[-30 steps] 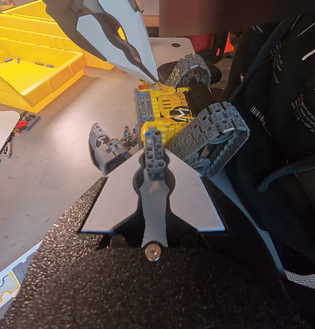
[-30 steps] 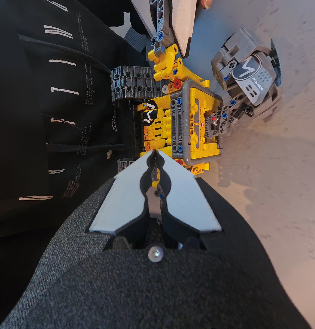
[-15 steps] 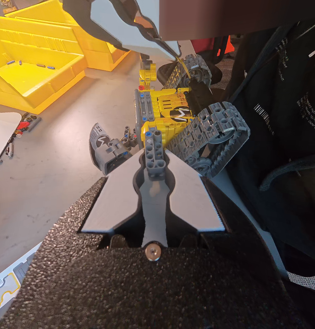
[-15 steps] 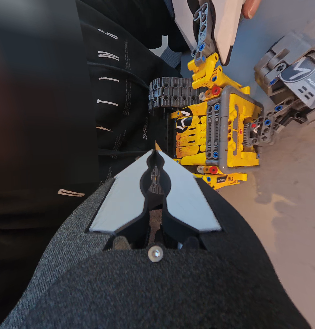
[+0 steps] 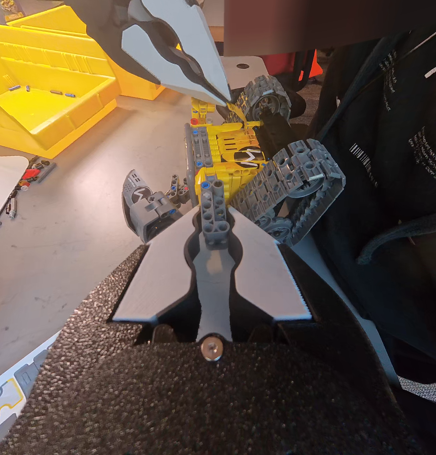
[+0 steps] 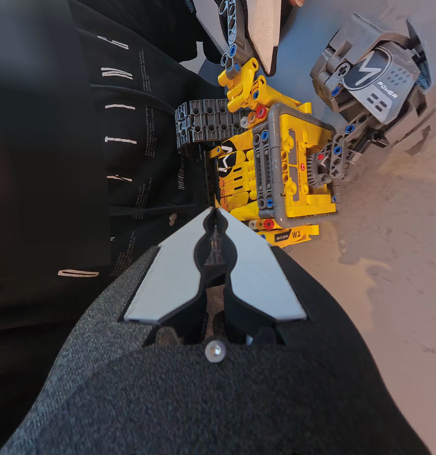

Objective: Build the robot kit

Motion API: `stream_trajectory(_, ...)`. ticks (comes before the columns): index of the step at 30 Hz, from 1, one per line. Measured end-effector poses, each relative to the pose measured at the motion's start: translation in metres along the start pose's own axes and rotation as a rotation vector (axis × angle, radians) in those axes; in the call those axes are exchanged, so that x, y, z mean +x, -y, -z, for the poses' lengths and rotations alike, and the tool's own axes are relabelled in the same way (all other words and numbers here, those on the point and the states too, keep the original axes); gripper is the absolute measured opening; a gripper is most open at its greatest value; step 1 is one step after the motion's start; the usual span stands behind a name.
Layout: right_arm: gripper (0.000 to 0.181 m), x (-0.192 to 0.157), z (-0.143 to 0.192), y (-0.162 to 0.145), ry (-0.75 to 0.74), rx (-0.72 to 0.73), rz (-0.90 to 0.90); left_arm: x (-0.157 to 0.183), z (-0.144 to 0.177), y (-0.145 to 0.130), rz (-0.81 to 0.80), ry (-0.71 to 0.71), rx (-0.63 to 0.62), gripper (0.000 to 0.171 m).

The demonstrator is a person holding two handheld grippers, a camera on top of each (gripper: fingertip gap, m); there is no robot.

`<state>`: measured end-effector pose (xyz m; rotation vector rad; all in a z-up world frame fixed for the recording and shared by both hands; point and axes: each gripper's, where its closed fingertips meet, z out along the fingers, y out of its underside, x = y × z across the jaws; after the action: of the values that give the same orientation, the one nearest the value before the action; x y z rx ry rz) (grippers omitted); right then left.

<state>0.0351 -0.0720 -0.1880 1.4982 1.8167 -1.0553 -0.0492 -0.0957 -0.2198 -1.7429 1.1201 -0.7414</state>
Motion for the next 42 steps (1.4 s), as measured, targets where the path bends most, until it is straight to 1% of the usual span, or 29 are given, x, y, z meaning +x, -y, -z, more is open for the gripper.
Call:
stream_trajectory(22, 0.0, 0.014, 0.004, -0.001, -0.081, -0.002, 0.005, 0.0, -0.001, 0.0, -0.005, 0.001, 0.0, 0.016)
stream_trajectory(42, 0.0, 0.02, 0.005, -0.001, -0.111, 0.001, -0.001, 0.0, -0.001, -0.001, -0.006, 0.002, -0.001, 0.015)
